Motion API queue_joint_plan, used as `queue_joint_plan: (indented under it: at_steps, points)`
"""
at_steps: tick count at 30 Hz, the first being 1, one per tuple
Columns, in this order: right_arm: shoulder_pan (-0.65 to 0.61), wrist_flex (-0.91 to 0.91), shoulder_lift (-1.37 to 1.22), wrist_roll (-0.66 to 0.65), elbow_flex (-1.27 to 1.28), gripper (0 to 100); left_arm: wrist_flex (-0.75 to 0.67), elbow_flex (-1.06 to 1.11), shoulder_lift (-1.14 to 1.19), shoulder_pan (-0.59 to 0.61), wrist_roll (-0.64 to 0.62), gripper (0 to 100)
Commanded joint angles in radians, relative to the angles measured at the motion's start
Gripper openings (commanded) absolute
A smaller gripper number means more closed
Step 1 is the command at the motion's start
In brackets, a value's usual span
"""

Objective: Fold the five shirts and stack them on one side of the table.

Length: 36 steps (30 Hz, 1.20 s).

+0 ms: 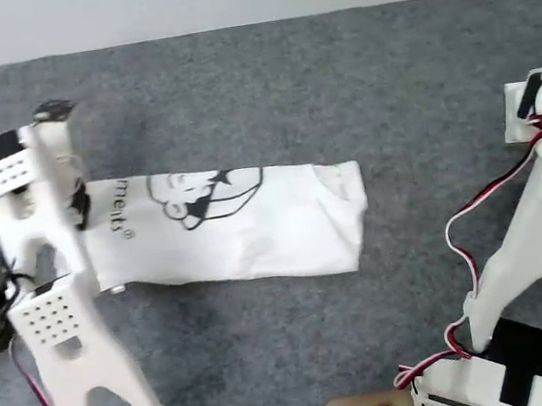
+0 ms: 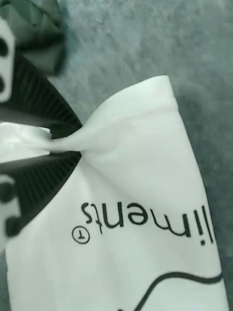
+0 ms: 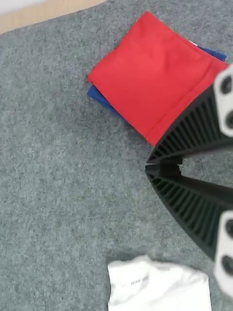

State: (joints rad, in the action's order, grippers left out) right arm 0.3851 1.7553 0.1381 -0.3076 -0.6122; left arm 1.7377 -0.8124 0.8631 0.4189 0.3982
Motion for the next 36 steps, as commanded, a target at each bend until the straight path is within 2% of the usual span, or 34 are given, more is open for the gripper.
queue_joint_plan:
  at_steps: [1,9,16,20,28,36]
  points:
    - [0.005,0.039,0.036,-0.006,-0.040,0.9,0.018,-0.010,-0.075,0.040,0.018,0]
    - [-0.025,0.039,0.041,-0.006,-0.040,0.9,0.020,0.019,-0.230,-0.069,-0.026,0]
    - [-0.028,0.039,0.042,-0.005,-0.040,0.9,0.018,0.275,-0.523,-0.319,-0.058,0]
    - [-0.027,0.039,0.044,-0.005,-0.040,0.9,0.018,0.306,-0.618,-0.477,-0.127,0]
    - [-0.001,0.041,0.044,-0.008,-0.040,0.9,0.017,0.220,-0.551,-0.763,-0.255,0]
    - [0.105,0.041,0.045,-0.011,-0.040,0.9,0.015,0.018,-0.330,-0.891,-0.287,0]
